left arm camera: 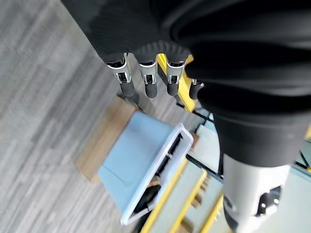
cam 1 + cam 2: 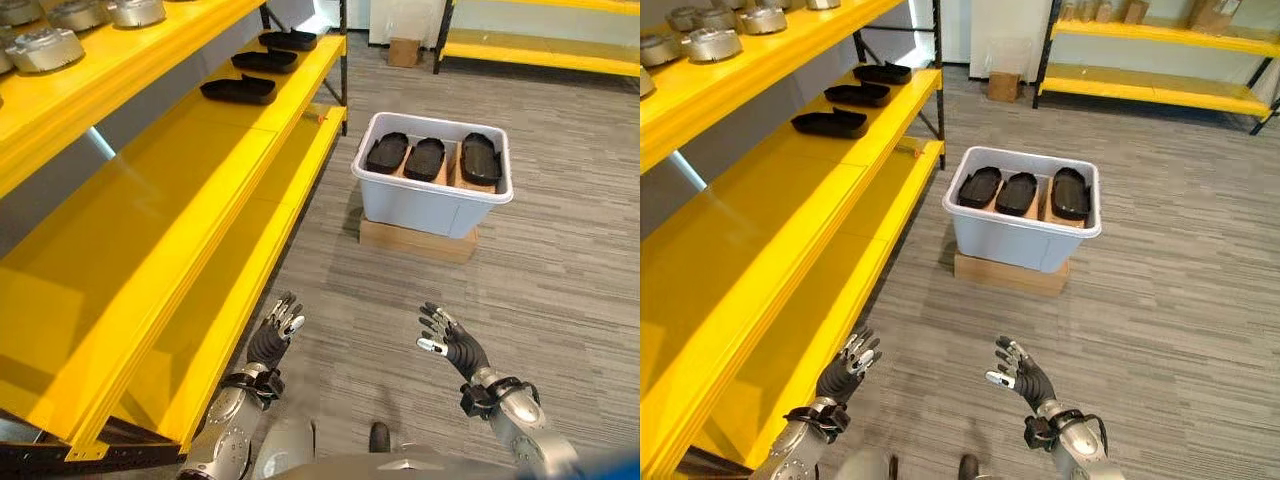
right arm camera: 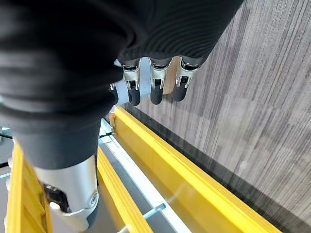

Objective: Move parts from the plastic box to the shelf.

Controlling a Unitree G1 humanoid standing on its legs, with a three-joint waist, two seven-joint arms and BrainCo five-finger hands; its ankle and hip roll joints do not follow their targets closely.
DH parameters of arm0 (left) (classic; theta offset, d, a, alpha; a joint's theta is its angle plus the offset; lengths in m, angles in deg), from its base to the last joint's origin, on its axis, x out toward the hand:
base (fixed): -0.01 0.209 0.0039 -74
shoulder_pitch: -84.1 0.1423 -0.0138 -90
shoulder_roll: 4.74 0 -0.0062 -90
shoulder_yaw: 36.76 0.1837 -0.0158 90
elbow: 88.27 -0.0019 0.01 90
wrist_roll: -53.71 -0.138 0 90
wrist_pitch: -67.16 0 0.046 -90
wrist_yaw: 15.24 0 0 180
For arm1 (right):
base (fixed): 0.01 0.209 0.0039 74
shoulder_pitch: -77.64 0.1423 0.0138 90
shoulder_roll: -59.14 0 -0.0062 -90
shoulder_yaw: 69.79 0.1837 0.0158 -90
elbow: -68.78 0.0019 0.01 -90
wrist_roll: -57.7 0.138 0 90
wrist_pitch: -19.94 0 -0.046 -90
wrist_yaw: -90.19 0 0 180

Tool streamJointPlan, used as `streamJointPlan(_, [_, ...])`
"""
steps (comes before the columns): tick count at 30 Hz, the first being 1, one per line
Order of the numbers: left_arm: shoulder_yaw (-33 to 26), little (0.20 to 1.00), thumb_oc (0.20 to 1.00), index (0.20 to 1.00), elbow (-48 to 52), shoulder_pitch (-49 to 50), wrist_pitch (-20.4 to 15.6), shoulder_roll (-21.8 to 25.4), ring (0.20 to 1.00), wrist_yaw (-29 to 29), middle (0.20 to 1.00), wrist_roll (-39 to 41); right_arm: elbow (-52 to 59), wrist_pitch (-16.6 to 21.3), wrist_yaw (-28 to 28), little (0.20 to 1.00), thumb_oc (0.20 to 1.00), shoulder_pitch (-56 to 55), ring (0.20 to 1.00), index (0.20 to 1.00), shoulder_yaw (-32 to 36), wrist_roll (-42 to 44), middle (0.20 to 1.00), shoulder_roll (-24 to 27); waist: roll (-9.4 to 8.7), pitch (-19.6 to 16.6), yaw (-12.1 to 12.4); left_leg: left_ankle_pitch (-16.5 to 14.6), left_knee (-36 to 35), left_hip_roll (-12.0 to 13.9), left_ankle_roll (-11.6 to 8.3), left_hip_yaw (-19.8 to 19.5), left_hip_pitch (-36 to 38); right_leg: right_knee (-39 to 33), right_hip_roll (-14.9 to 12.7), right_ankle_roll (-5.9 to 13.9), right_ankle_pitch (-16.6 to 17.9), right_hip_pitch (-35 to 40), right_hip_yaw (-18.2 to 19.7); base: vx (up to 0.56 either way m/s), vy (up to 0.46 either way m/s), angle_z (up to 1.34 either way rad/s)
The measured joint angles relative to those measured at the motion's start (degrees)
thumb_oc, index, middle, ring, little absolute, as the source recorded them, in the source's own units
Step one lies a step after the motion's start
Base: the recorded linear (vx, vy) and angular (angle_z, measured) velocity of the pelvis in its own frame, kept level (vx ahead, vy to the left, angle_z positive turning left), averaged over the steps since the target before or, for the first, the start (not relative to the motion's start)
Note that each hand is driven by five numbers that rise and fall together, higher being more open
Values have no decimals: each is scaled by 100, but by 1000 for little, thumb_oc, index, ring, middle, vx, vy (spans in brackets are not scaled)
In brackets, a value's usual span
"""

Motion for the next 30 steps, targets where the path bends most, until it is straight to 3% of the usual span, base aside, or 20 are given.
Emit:
streamJointPlan(3, [-37, 1000, 1000, 1000, -199, 56, 5, -9, 1000, 5, 1000, -56, -173, 88, 7, 1000, 1000, 55, 1000, 1000, 40, -13, 1000, 62, 416, 13, 67, 430, -2378, 125, -211, 103, 154, -233, 241, 65, -148, 338, 70, 259, 7, -29])
streamJointPlan(7, [-250, 1000, 1000, 1000, -176, 253, 0, 18, 1000, 4, 1000, -117, -240, 89, -13, 1000, 1000, -226, 1000, 1000, -43, -32, 1000, 58, 573, -77, 210, 292, -2474, -3, -143, 59, 504, -235, 284, 401, -576, 825, 448, 240, 25, -50])
streamJointPlan(8, [-386, 1000, 1000, 1000, -151, 318, 0, 52, 1000, 0, 1000, -114, -225, 89, -5, 1000, 1000, -287, 1000, 1000, -49, -38, 1000, -13, 411, -114, 207, 563, -2489, -108, 17, 190, 572, -230, 156, 590, -672, 902, 526, 330, 101, -57])
streamJointPlan(9, [-490, 1000, 1000, 1000, -54, 268, -3, 114, 1000, -9, 1000, -114, -210, 89, -29, 1000, 1000, -314, 1000, 1000, -61, -85, 1000, -87, 229, -110, 200, 630, -2546, -226, 113, 286, 675, -209, -13, 663, -704, 947, 550, 329, 101, -59])
streamJointPlan(10, [-545, 1000, 1000, 1000, -9, 247, -7, 163, 1000, -19, 1000, -112, -215, 85, -39, 1000, 1000, -347, 1000, 1000, -60, -123, 1000, -158, 125, -158, 246, 758, -2512, -317, 272, 315, 734, -129, -115, 695, -732, 936, 558, 345, 110, -58])
streamJointPlan(11, [-542, 1000, 1000, 1000, 9, 236, -9, 184, 1000, -30, 1000, -113, -184, 84, -49, 1000, 1000, -364, 1000, 1000, -62, -131, 1000, -167, 132, -164, 290, 978, -2467, -331, 426, 319, 783, -103, -125, 735, -758, 947, 553, 350, 113, -49])
streamJointPlan(12, [-544, 1000, 1000, 1000, 42, 143, -20, 237, 1000, -67, 1000, -110, -150, 78, -64, 1000, 1000, -338, 1000, 1000, -76, -134, 1000, -242, 46, -203, 251, 790, -2490, -433, 592, 398, 844, -43, -180, 755, -751, 988, 557, 465, 160, -24])
streamJointPlan(15, [-516, 1000, 1000, 1000, 84, -7, -43, 189, 1000, -81, 1000, -108, -131, 42, -186, 1000, 1000, -307, 1000, 1000, -138, -137, 1000, -260, -11, -254, 267, 517, -2395, -623, 810, 552, 1081, 378, -379, 899, -866, 1016, 404, 344, 134, -13])
streamJointPlan(18, [-382, 1000, 1000, 1000, 73, -91, -48, 168, 1000, -95, 1000, -112, -142, 19, -223, 1000, 1000, -193, 1000, 1000, -180, -233, 1000, -283, 4, -318, 255, 418, -2588, -683, 987, 514, 1491, 1592, -409, 1163, -982, 707, 345, 258, 142, 11])
streamJointPlan(20, [-318, 1000, 1000, 1000, 52, -122, -44, 182, 1000, -116, 1000, -115, -150, -3, -224, 1000, 1000, -104, 1000, 1000, -209, -232, 1000, -330, 63, -273, 149, 339, -2611, -674, 1066, 274, 1663, 3475, -322, 1489, -833, -123, 486, 207, 120, 49])
streamJointPlan(21, [-259, 1000, 1000, 1000, 51, -114, -25, 243, 1000, -114, 1000, -124, -130, -4, -227, 1000, 1000, -72, 1000, 1000, -244, -232, 1000, -364, 100, -265, 52, 298, -2595, -660, 1091, 142, 1768, 4471, -317, 1561, -712, -645, 549, 243, 117, 60])
streamJointPlan(22, [-255, 1000, 1000, 1000, 62, -91, -27, 300, 1000, -118, 1000, -126, -137, -13, -234, 1000, 1000, -97, 1000, 1000, -279, -235, 1000, -409, 130, -236, 45, 188, -2585, -668, 1128, 90, 1905, 4856, -327, 1542, -715, -951, 593, 278, 88, 45])
streamJointPlan(23, [-267, 1000, 1000, 1000, 57, -53, -20, 342, 1000, -126, 1000, -131, -128, -16, -238, 1000, 1000, -115, 1000, 1000, -284, -234, 1000, -447, 170, -195, 78, 144, -2579, -662, 1181, 120, 2050, 5084, -379, 1373, -796, -1258, 532, 181, 46, 12])
streamJointPlan(25, [-262, 1000, 1000, 1000, 59, -1, -9, 372, 1000, -120, 1000, -173, -126, -16, -238, 1000, 1000, -118, 1000, 1000, -285, -234, 1000, -449, 312, -179, 18, 59, -2577, -606, 1185, 84, 2186, 5023, -406, 1298, -824, -1644, 375, 278, -32, 26])
streamJointPlan(26, [-247, 1000, 1000, 1000, 50, 10, 0, 387, 1000, -117, 1000, -188, -111, -15, -238, 1000, 1000, -213, 1000, 1000, -267, -229, 1000, -459, 460, -164, -79, 11, -2589, -601, 1162, -86, 2263, 4600, -531, 1137, -909, -1756, 83, 319, -83, 44])
streamJointPlan(28, [-283, 1000, 1000, 1000, 61, 39, -8, 354, 1000, -112, 1000, -230, -68, -19, -246, 1000, 1000, -249, 1000, 1000, -241, -223, 1000, -430, 482, -187, -77, -18, -2601, -590, 1085, -71, 2302, 3344, -809, 1120, -853, -1742, -286, 204, -129, 18])
streamJointPlan(30, [-255, 1000, 1000, 1000, 8, 78, 3, 392, 1000, -107, 1000, -232, -76, -28, -249, 1000, 1000, -263, 1000, 1000, -259, -225, 1000, -417, 485, -171, -174, -93, -2627, -579, 975, -153, 2369, 2484, -932, 1185, -554, -1770, -142, 239, -165, 6])
